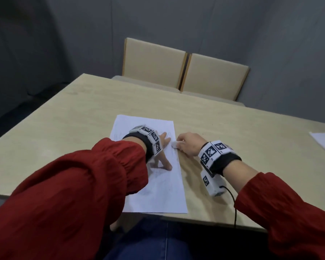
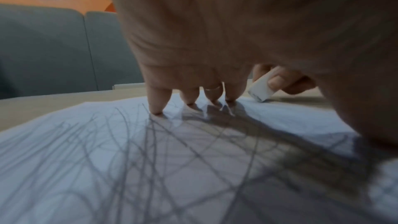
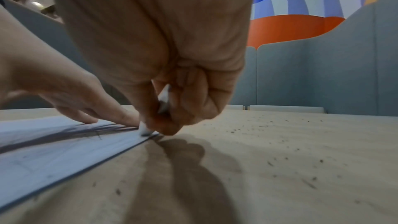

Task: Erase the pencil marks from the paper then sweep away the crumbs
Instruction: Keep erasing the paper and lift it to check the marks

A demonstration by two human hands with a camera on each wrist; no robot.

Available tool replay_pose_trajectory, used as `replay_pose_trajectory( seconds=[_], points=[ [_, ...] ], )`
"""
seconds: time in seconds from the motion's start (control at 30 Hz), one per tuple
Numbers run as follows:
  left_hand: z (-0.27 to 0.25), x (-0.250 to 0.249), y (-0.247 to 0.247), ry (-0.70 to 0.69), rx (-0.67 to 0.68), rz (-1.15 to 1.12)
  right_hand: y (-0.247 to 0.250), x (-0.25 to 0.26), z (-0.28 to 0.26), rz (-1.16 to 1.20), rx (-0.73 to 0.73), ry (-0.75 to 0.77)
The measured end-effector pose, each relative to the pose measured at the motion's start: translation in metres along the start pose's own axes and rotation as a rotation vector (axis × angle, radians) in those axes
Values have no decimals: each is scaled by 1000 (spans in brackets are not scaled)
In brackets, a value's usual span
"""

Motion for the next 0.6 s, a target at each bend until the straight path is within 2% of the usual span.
replay_pose_trajectory(
  seconds=[0.2,0.43,0.6],
  points=[
    [-3,-1,-2,-26,-41,5,4,6,8,-10,-57,-4],
    [-5,-3,-2,-48,-30,-38,-8,24,0,-241,-4,115],
    [-2,3,-5,-46,-35,-104,8,33,12,-240,-80,103]
  ],
)
Point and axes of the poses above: each hand's wrist, its own z-axis towards the middle knuckle, its own y-axis out of the back of the hand, x = y × z, the point moved 5 cm from there along z, towards the middle knuckle, and after that the axes turned 1 degree about z, right-handed, at the moved point
